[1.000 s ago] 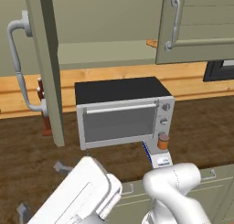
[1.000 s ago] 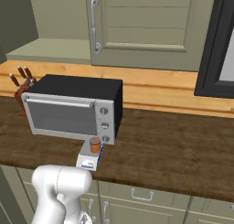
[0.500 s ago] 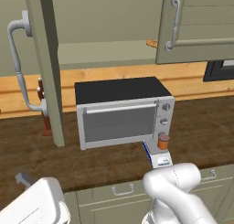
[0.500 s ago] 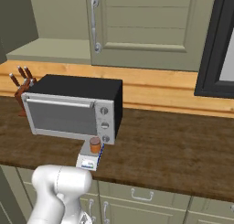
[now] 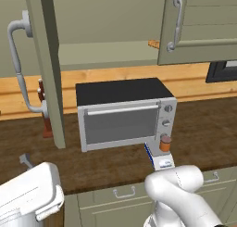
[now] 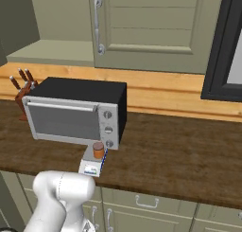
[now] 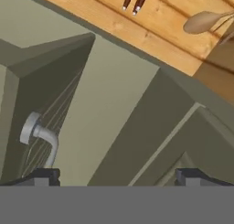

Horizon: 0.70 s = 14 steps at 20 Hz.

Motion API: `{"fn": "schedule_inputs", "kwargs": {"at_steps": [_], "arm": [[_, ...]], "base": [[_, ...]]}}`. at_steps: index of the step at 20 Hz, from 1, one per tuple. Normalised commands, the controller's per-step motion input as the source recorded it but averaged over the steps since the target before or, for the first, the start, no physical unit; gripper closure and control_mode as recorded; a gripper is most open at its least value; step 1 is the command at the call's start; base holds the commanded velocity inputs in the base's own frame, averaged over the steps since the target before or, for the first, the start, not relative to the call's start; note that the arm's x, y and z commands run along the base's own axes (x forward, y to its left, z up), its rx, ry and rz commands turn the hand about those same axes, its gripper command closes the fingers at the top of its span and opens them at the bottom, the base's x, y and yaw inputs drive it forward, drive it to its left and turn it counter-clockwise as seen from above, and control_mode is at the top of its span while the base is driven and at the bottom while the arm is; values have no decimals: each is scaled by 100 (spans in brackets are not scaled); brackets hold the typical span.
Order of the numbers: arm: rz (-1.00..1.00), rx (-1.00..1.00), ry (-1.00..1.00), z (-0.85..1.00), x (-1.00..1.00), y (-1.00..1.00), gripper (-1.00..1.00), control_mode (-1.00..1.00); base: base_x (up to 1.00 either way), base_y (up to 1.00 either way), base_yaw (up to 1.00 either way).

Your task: Pick the jam and place it on the digital scale for weighing, and close the cabinet.

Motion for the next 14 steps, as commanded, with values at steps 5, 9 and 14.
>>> {"fn": "schedule_inputs", "kwargs": {"at_steps": [5,9,14], "arm": [[-9,17,-2,0,40,4,-100,-100],[-12,14,-1,0,50,22,-100,-100],[-17,11,-7,0,27,56,-100,-100]], "base": [[0,0,0],[0,0,0],[0,0,0]]}}
